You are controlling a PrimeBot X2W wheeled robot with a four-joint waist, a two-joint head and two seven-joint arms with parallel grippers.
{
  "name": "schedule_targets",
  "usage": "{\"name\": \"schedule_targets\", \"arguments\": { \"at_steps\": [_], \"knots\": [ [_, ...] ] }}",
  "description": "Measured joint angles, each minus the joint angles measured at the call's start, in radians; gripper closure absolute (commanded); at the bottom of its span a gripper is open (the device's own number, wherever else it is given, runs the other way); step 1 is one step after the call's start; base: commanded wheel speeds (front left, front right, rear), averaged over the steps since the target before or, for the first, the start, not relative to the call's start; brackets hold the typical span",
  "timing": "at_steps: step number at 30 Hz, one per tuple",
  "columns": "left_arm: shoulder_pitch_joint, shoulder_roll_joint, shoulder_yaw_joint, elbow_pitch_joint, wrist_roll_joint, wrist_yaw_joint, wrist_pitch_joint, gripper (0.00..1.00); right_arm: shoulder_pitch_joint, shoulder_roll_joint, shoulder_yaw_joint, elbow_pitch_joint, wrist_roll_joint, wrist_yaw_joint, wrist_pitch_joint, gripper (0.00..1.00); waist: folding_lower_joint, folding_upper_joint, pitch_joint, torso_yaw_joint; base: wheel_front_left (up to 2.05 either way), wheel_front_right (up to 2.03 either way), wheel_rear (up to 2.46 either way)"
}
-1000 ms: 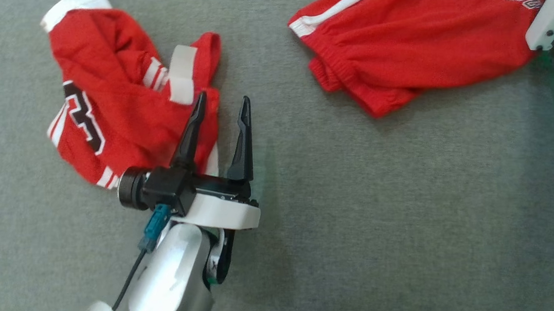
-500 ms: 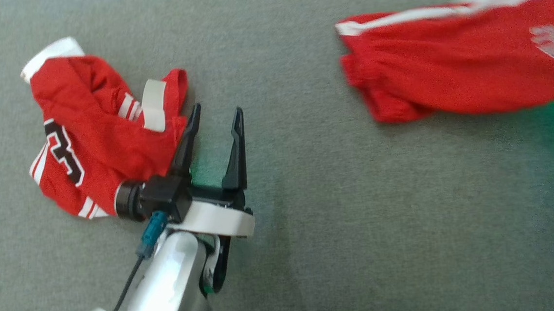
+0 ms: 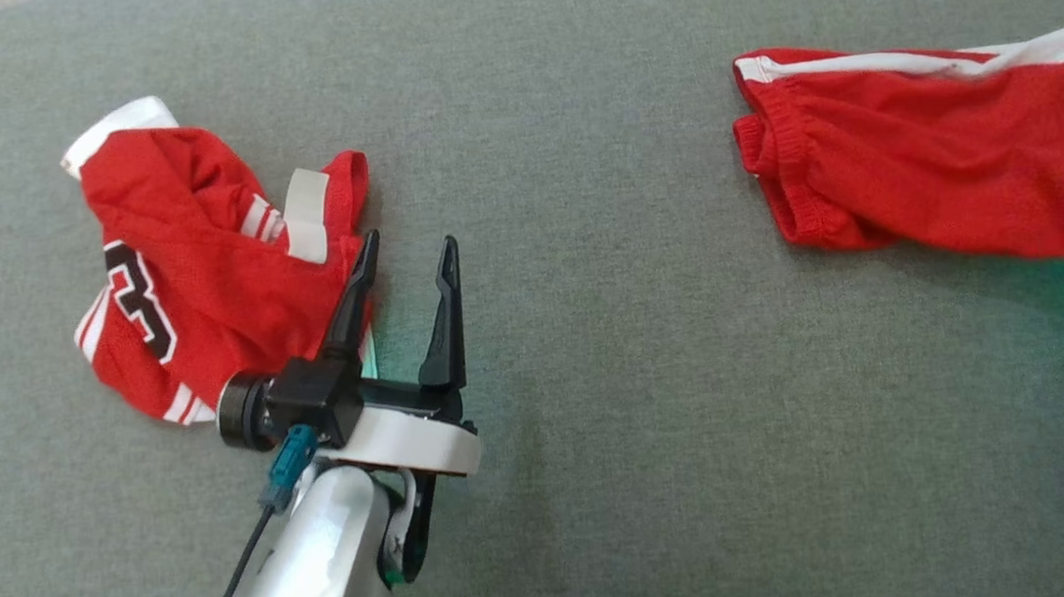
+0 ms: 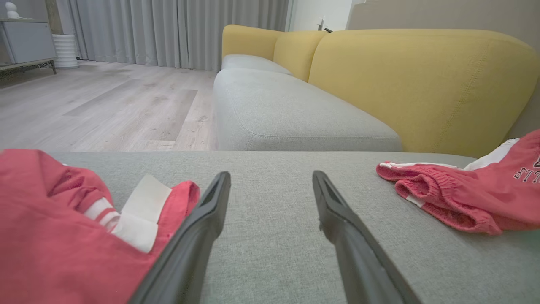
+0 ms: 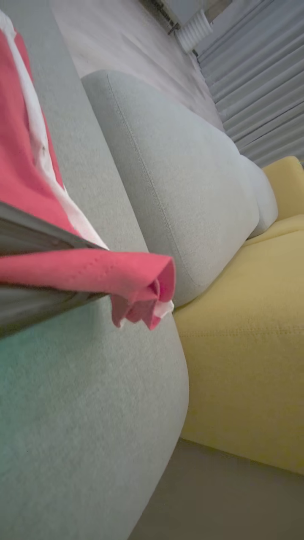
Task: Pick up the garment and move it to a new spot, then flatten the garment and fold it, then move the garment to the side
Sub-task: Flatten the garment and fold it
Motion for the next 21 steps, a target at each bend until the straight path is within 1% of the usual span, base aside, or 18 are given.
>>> {"name": "schedule_targets", "arguments": {
  "at_steps": [6, 8, 9, 11, 17, 21],
  "knots": [
    [0.022, 0.000, 0.006, 0.012, 0.000, -0.001, 0.000, 0.00, 0.002, 0.071, 0.084, -0.095, 0.044, 0.000, -0.018, 1.00, 0.0000, 0.0000, -0.042, 0.007, 0.00, 0.00, 0.00],
    [0.027, 0.000, 0.005, 0.012, 0.000, -0.001, 0.000, 0.00, 0.010, 0.087, 0.120, -0.134, 0.067, 0.000, -0.017, 1.00, -0.0001, 0.0000, -0.059, 0.011, 0.00, 0.00, 0.00],
    [0.032, 0.000, 0.003, 0.013, 0.000, 0.000, 0.000, 0.00, 0.027, 0.102, 0.153, -0.169, 0.093, 0.000, -0.017, 1.00, -0.0001, 0.0000, -0.075, 0.016, 0.00, 0.00, 0.00],
    [0.036, 0.000, 0.002, 0.014, 0.000, 0.000, 0.000, 0.00, 0.045, 0.113, 0.188, -0.192, 0.111, 0.000, -0.010, 1.00, -0.0001, 0.0000, -0.088, 0.023, 0.00, 0.00, 0.00],
    [0.043, 0.000, 0.000, 0.016, 0.000, 0.000, 0.000, 0.00, 0.068, 0.149, 0.296, -0.211, 0.132, 0.000, 0.001, 1.00, -0.0001, 0.0000, -0.105, 0.051, 0.00, 0.00, 0.00],
    [0.057, 0.000, -0.002, 0.017, 0.000, 0.000, 0.000, 0.00, 0.068, 0.175, 0.371, -0.189, 0.132, 0.000, 0.001, 1.00, 0.0000, 0.0000, -0.099, 0.067, 0.00, 0.00, 0.00]
  ]
}}
